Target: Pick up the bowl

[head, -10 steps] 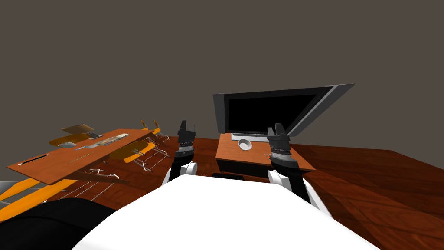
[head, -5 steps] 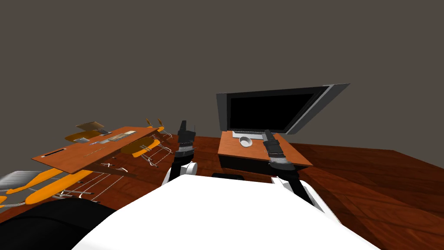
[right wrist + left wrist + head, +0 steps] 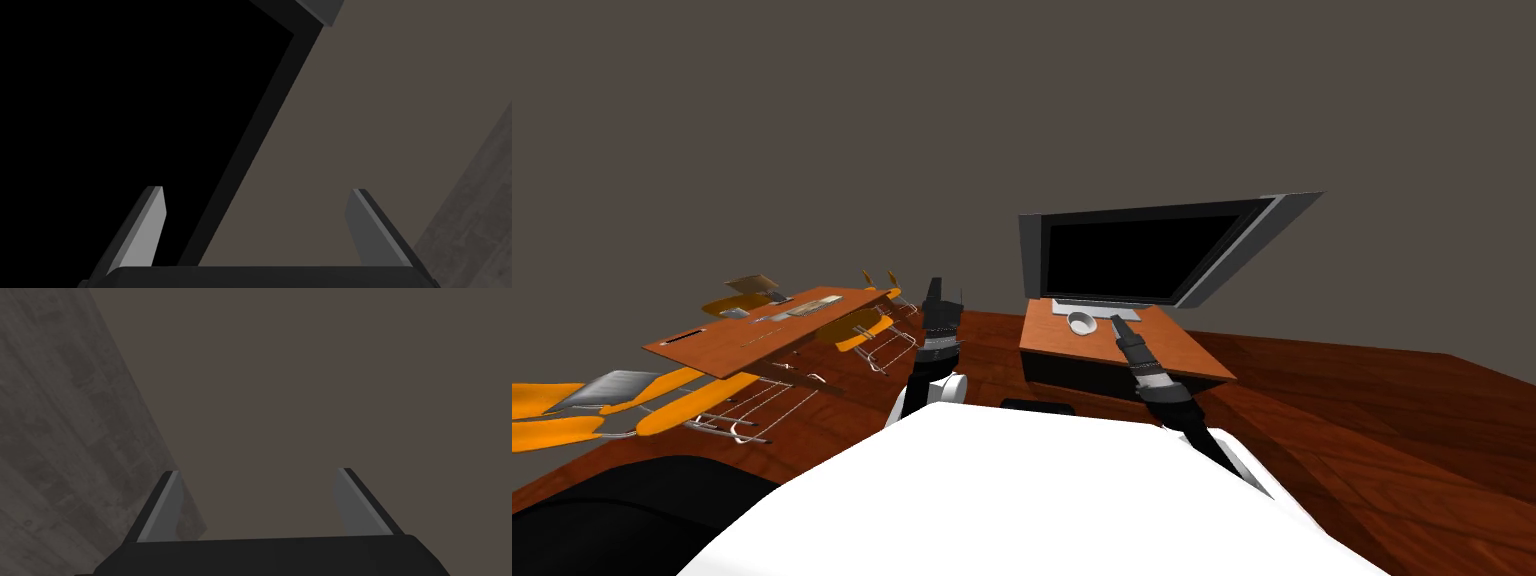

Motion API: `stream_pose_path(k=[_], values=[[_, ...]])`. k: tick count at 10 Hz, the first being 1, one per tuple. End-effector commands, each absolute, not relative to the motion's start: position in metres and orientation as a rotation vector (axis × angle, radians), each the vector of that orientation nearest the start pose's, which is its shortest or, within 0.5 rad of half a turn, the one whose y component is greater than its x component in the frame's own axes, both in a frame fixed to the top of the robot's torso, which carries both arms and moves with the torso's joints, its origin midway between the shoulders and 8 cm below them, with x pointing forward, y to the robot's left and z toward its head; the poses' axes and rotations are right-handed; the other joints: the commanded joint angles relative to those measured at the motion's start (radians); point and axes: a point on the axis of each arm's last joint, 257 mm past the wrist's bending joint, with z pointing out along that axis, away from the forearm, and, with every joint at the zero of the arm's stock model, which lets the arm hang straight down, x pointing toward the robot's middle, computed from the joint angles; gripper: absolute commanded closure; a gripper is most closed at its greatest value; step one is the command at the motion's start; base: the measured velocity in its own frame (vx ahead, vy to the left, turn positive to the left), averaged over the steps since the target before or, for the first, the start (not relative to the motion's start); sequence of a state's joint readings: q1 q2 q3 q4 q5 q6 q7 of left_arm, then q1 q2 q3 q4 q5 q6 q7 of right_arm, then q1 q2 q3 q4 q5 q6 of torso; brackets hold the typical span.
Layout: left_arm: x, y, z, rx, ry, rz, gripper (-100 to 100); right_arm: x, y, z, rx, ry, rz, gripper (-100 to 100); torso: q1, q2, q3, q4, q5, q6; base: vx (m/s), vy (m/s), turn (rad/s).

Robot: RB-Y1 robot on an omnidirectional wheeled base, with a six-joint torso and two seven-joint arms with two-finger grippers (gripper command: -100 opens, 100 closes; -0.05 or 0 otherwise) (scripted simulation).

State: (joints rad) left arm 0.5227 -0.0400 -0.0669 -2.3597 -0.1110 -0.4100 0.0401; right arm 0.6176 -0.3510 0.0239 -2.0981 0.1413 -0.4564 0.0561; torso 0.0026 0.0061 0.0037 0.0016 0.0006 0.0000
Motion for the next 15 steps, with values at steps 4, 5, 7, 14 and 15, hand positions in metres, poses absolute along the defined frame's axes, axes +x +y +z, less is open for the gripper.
stream_pose_path(k=[4, 5, 7, 14, 15], values=[[0.345, 0.253, 0.036, -0.668, 0.651, -1.315, 0, 0.345, -0.278, -0.210, 0.533, 1.503, 0.924, -100, -0.001, 0.001, 0.001, 0.000, 0.000, 0.000, -0.101, 0.043, 0.105], [0.345, 0.253, 0.036, -0.668, 0.651, -1.315, 0, 0.345, -0.279, -0.210, 0.525, 1.510, 0.922, -100, -0.001, 0.000, 0.000, 0.000, 0.000, 0.000, -0.053, 0.029, 0.052], [0.345, 0.253, 0.036, -0.668, 0.651, -1.315, 0, 0.324, -0.296, -0.269, 0.537, 1.683, 0.822, -100, -0.001, -0.002, -0.001, 0.000, 0.000, 0.000, -0.080, 0.044, 0.210], [0.345, 0.253, 0.036, -0.668, 0.651, -1.315, 0, 0.255, -0.359, -0.377, 0.490, 2.052, 0.543, -100, -0.002, -0.003, -0.002, -0.001, 0.000, 0.000, -0.055, 0.046, 0.169], [0.345, 0.253, 0.036, -0.668, 0.651, -1.314, 0, 0.237, -0.376, -0.396, 0.469, 2.128, 0.473, -100, -0.003, -0.004, -0.002, -0.001, 0.000, 0.000, -0.014, 0.034, 0.252]])
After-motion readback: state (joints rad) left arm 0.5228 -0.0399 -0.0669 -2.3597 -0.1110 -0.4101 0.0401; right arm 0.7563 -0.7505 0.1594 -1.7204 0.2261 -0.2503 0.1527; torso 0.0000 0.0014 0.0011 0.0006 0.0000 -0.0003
